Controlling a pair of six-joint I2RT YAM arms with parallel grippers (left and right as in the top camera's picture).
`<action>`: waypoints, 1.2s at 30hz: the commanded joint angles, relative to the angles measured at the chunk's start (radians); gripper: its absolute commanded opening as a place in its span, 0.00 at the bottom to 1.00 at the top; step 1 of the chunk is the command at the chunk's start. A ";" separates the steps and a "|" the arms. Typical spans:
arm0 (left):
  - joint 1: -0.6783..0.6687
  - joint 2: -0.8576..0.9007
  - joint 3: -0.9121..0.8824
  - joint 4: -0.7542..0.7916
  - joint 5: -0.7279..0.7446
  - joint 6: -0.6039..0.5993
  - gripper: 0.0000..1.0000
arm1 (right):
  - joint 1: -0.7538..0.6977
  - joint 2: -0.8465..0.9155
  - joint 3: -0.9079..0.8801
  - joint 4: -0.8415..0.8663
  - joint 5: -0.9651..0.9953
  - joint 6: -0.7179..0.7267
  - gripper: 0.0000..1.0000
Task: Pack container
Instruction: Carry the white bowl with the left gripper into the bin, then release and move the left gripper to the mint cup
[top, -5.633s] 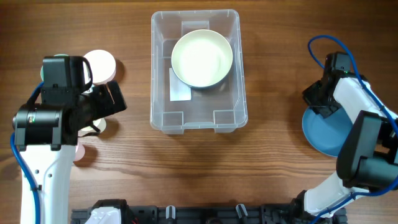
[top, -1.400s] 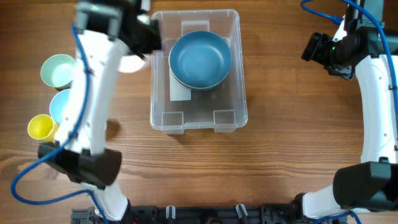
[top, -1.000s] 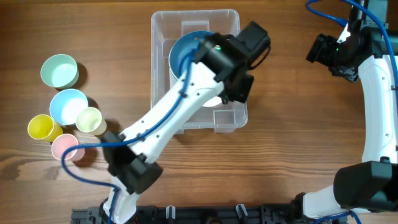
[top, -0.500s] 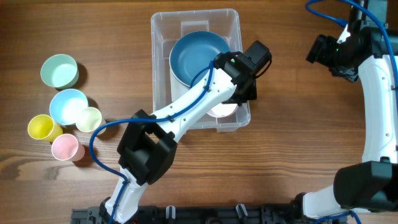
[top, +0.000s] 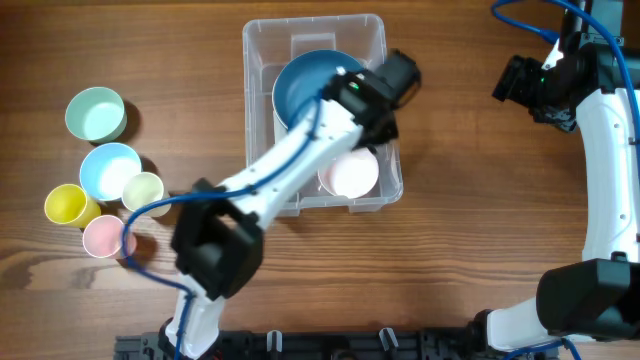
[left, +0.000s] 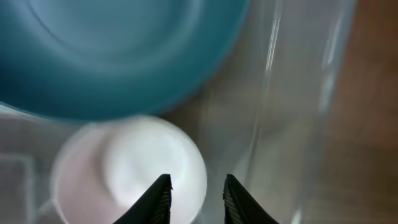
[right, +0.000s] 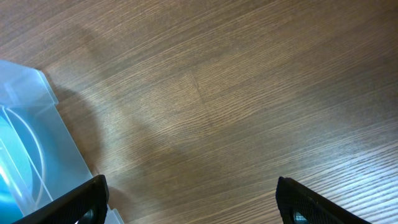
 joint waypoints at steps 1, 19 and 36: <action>0.126 -0.091 -0.002 0.079 -0.045 0.100 0.22 | -0.003 0.011 -0.013 0.000 0.016 0.000 0.87; 0.127 0.142 -0.004 0.158 0.194 0.184 0.04 | -0.003 0.011 -0.013 0.003 0.002 -0.002 0.87; 0.125 0.151 -0.004 0.148 0.269 0.233 0.04 | -0.003 0.013 -0.013 0.004 0.002 -0.003 0.87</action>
